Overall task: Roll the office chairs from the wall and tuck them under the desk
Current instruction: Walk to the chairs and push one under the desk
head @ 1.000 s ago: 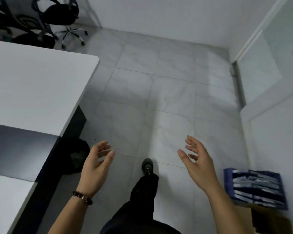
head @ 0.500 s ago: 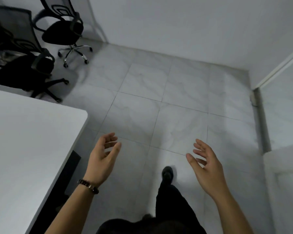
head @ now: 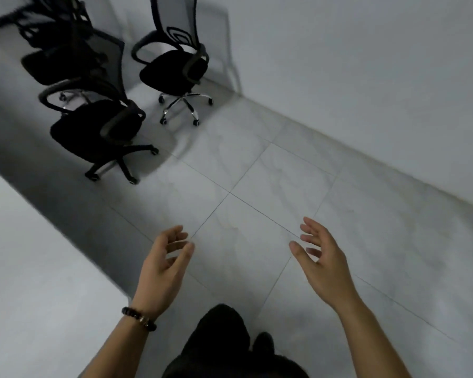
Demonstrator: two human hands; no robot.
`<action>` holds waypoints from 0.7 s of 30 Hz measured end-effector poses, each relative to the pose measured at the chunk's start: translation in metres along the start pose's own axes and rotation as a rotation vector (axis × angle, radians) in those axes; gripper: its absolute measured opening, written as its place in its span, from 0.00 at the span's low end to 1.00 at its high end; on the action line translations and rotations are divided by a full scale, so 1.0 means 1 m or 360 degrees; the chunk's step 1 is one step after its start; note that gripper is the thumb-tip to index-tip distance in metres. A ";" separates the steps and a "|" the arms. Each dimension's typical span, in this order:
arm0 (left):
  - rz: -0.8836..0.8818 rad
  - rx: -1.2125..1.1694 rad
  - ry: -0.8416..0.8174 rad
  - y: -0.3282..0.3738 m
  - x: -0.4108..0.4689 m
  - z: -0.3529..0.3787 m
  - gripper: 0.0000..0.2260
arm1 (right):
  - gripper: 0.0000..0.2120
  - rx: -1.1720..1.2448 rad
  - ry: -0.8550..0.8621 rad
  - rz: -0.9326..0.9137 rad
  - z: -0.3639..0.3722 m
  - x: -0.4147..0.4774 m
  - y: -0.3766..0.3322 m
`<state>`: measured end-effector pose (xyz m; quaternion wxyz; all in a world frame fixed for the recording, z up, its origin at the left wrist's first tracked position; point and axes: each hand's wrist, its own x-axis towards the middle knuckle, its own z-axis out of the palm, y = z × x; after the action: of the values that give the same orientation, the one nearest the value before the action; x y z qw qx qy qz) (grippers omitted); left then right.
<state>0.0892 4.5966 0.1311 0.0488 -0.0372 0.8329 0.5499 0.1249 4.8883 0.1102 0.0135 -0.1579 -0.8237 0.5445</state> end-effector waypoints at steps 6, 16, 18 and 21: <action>-0.0186 -0.0098 0.0292 -0.024 0.152 0.010 0.14 | 0.25 -0.0107 -0.0261 -0.0096 0.054 0.199 -0.027; -0.0142 -0.0040 0.0351 0.036 0.470 -0.045 0.15 | 0.25 -0.0099 -0.0311 -0.0169 0.124 0.493 -0.141; -0.0110 -0.0022 0.0363 0.051 0.527 -0.058 0.14 | 0.25 -0.0060 -0.0294 -0.0187 0.138 0.546 -0.159; -0.0119 -0.0008 0.0418 0.052 0.608 -0.069 0.14 | 0.25 -0.0035 -0.0335 -0.0186 0.168 0.625 -0.170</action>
<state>-0.5226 4.5480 0.1309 -0.0401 -0.1400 0.8288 0.5403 -0.5433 4.8492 0.1012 -0.0431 -0.0516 -0.8343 0.5472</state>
